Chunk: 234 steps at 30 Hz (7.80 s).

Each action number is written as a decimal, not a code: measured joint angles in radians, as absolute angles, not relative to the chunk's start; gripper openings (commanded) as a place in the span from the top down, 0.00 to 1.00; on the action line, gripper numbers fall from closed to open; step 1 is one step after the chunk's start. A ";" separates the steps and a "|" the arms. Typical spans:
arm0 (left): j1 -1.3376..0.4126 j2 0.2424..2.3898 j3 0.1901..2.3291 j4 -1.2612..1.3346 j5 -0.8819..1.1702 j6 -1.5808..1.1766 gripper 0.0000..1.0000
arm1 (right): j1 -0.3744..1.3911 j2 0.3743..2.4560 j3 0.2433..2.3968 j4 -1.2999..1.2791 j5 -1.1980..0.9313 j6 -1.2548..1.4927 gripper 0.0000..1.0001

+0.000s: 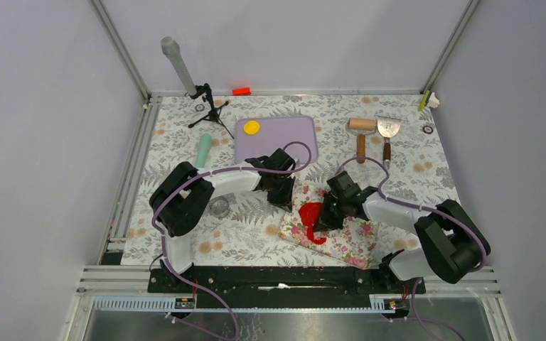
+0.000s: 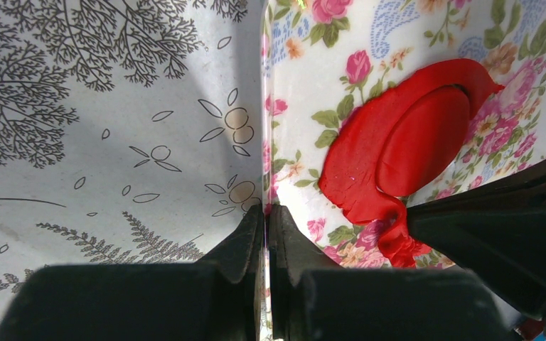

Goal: Roll out the dumpling wrappers from the dough
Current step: Remove the dumpling wrapper from the work surface, then move the plate to the center of the board.

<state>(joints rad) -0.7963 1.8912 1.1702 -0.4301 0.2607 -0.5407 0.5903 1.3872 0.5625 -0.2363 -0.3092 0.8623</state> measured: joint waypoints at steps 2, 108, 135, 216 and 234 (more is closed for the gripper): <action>-0.796 1.890 1.169 -0.429 0.261 -0.541 1.00 | 0.599 1.405 0.574 -0.227 -0.316 0.862 1.00; -1.082 1.901 1.274 -0.573 0.291 -0.362 0.86 | 0.355 1.053 0.421 -0.375 -0.042 0.932 0.98; -0.942 1.814 1.138 -0.506 0.309 -0.396 0.86 | 0.128 1.206 0.625 -0.592 0.083 0.718 0.40; -0.661 1.517 1.187 -0.664 0.154 -0.419 0.44 | 0.335 1.983 1.317 -0.382 -0.364 -0.089 0.58; -0.666 1.518 1.168 -0.661 0.177 -0.395 0.40 | 0.484 1.702 1.245 -0.458 -0.268 -0.060 0.48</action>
